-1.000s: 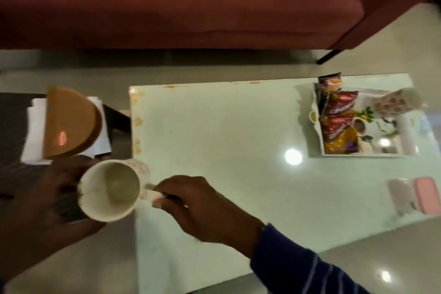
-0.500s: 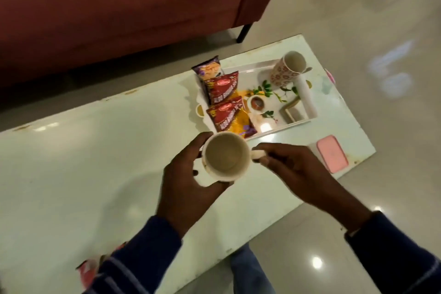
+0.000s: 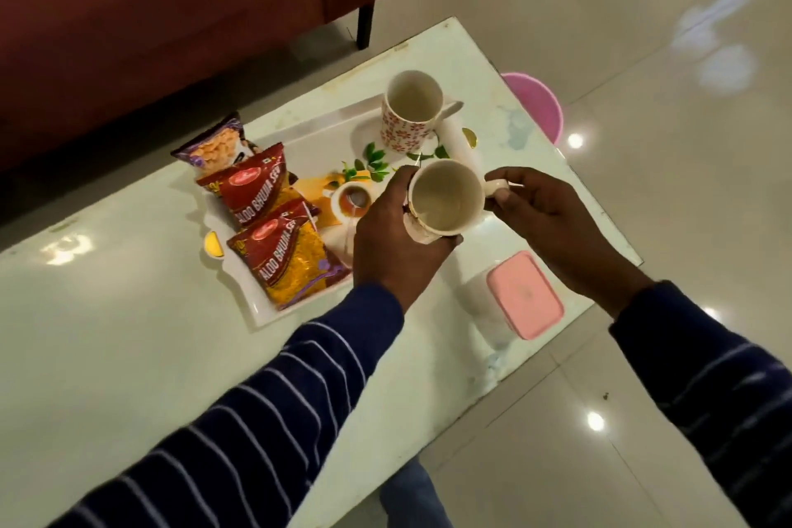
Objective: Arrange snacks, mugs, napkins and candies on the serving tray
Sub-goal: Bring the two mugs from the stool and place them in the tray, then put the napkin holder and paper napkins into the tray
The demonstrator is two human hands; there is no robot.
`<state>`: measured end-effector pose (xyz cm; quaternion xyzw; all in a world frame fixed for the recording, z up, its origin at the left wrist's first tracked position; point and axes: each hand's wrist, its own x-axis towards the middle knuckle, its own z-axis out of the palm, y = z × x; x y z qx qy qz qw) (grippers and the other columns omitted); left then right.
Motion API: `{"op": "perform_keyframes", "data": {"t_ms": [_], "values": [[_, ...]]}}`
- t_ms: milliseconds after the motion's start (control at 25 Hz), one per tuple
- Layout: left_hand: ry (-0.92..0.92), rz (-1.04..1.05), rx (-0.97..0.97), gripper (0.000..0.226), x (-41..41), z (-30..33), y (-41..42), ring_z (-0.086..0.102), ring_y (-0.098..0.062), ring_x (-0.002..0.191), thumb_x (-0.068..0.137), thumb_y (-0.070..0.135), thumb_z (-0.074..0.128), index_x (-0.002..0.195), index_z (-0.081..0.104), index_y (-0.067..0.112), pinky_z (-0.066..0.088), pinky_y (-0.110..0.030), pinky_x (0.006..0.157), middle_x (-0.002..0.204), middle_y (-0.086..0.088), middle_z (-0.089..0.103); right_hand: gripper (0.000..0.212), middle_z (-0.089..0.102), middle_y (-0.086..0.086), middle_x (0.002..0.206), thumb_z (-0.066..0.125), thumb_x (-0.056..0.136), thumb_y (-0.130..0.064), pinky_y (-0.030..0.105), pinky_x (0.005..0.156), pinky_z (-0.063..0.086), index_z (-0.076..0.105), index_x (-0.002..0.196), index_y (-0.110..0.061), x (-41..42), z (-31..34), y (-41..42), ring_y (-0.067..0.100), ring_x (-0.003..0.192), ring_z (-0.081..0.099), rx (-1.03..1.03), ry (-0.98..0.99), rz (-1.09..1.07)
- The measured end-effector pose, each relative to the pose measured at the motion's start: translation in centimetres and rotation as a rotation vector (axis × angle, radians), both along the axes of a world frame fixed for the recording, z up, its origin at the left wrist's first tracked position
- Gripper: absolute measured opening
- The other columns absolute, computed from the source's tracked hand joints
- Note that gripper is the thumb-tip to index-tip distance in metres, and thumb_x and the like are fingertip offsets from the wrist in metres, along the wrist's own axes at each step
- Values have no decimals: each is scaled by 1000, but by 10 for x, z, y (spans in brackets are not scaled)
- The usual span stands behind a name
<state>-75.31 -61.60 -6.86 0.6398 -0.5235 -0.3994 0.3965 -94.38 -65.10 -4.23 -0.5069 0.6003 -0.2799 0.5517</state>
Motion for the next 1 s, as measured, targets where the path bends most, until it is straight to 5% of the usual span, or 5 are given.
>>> {"op": "perform_keyframes", "data": {"t_ms": [200, 400, 600, 760, 1000], "values": [[-42, 66, 29, 73, -21, -29, -33, 55, 1, 96, 59, 42, 87, 125, 55, 32, 41, 3, 71, 110, 15, 66, 24, 69, 25, 114, 49, 103, -12, 52, 109, 43, 61, 124, -10, -11, -44, -41, 38, 114, 63, 71, -35, -16], [-55, 83, 60, 75, -30, -51, -39, 63, -7, 98, 60, 40, 89, 125, 54, 31, 58, -32, 81, 112, 14, 66, 23, 69, 25, 111, 51, 102, -14, 50, 108, 45, 63, 122, -14, -16, -66, -54, 40, 113, 63, 99, -47, -42], [13, 93, 107, 83, -31, -54, -35, 55, 1, 108, 65, 33, 88, 136, 48, 29, 53, -26, 89, 120, 18, 58, 23, 73, 13, 104, 56, 100, -20, 44, 102, 51, 64, 121, -24, -17, -63, -57, 33, 109, 66, 95, 15, -63], [-34, 97, 29, 75, -3, -47, 11, 55, -9, 118, 74, 15, 83, 139, 46, 16, 52, -27, 93, 136, 5, 55, 27, 72, 5, 108, 58, 98, -33, 42, 93, 54, 62, 123, -27, -19, -50, -53, 21, 102, 68, 61, 127, -184], [-136, 351, 101, 49, 102, -24, 123, 64, -9, 104, 79, 21, 79, 121, 58, 30, 54, -20, 77, 113, 17, 65, 30, 74, -6, 96, 62, 83, -45, 42, 85, 57, 66, 112, -39, 3, -6, -22, 16, 92, 70, -124, 222, -318]]}}
